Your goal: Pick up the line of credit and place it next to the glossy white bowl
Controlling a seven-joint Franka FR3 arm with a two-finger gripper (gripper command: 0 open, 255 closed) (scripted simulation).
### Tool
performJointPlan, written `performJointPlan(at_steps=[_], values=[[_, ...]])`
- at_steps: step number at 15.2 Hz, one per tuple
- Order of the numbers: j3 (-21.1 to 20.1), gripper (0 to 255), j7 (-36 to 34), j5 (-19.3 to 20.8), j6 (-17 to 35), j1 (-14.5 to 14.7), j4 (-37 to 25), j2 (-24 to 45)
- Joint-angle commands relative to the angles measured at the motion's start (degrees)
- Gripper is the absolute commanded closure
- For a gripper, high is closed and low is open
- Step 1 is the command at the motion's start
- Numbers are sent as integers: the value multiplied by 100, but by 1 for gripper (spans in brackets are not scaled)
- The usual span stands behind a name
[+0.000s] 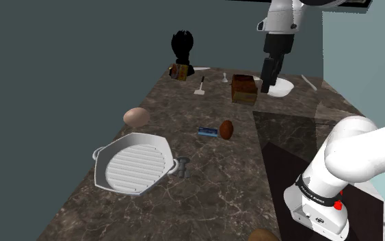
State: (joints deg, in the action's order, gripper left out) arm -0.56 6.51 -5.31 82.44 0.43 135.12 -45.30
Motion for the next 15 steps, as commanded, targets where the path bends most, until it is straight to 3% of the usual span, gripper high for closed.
performJointPlan(at_steps=[1, 9, 15], values=[[0, 0, 0, 0, 0, 0, 0, 0], [179, 0, 1031, -203, 2855, 352, 1910, -447], [432, 0, 1992, -588, 5368, 847, 2847, 103]])
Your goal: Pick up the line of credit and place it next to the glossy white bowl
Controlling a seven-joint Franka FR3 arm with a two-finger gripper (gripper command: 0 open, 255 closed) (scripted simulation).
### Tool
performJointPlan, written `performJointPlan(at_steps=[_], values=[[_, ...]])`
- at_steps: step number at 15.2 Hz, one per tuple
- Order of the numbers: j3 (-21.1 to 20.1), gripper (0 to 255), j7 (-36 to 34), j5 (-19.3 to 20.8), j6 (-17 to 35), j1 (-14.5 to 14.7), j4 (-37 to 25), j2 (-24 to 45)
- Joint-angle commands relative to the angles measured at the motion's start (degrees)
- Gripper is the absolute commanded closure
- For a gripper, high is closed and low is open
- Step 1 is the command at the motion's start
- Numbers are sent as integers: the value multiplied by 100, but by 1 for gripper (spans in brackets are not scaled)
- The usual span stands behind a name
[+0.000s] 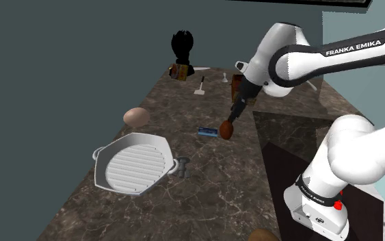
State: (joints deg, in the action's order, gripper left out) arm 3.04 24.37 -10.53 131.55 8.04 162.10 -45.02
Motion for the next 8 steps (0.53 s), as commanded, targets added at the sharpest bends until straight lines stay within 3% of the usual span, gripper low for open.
performJointPlan(at_steps=[1, 3, 5, 8], values=[[148, 0, 404, -168, 911, 220, 246, 260], [367, 0, 857, -430, 1838, 577, 380, 705], [744, 0, 1425, -806, 2772, 1128, 423, 1226], [1741, 0, 2466, -1592, 3949, 2433, 321, 1921]])
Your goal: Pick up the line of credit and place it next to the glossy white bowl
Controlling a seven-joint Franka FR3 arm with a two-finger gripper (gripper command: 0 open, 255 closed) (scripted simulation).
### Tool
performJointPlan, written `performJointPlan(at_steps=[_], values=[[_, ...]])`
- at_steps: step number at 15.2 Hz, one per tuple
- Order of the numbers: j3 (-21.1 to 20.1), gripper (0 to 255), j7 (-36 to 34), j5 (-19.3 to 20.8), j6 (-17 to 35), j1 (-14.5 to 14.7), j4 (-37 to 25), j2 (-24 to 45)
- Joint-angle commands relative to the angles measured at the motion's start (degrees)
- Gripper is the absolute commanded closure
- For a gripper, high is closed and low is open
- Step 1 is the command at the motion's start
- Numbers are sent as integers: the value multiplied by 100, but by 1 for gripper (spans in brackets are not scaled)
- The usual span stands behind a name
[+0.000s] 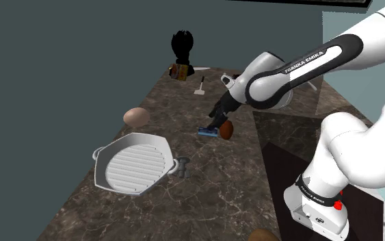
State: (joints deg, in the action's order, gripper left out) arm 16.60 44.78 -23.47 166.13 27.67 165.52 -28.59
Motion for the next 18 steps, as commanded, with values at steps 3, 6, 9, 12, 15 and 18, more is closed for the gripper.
performJointPlan(at_steps=[3, 6, 9, 12, 15, 18], values=[[853, 0, 692, -622, 808, 1078, -128, 612], [1509, 0, 1055, -1051, 1106, 1889, -267, 918], [1972, 0, 1275, -1301, 1257, 2435, -353, 1057], [1972, 0, 1274, -1300, 1257, 2435, -352, 1057], [1970, 0, 1273, -1298, 1256, 2431, -352, 1056], [1970, 255, 1273, -1298, 1256, 2431, -352, 1056]])
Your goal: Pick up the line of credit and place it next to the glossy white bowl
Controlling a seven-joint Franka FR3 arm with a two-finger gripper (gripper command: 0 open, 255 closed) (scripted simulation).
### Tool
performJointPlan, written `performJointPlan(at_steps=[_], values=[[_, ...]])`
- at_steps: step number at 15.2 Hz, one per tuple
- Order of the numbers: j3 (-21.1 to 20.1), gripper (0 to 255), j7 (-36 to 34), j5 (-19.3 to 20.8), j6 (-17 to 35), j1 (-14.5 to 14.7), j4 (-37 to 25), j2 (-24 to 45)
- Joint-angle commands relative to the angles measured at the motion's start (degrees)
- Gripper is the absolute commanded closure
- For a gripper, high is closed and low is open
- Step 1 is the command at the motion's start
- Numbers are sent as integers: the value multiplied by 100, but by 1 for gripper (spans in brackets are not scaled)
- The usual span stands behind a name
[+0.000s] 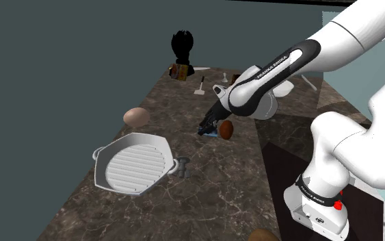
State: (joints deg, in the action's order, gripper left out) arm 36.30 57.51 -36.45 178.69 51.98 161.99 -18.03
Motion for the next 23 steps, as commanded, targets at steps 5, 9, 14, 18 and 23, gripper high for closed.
performJointPlan(at_steps=[5, 9, 14, 18, 23], values=[[0, 255, 0, -1, 0, 1, 1, 1], [-568, 255, -297, 289, -218, -628, 9, -99], [-1485, 255, -928, 927, -741, -1685, -22, -423], [-1912, 255, -1302, 1300, -1148, -2196, -98, -694], [-2253, 255, -1649, 1631, -1646, -2610, -242, -1007]])
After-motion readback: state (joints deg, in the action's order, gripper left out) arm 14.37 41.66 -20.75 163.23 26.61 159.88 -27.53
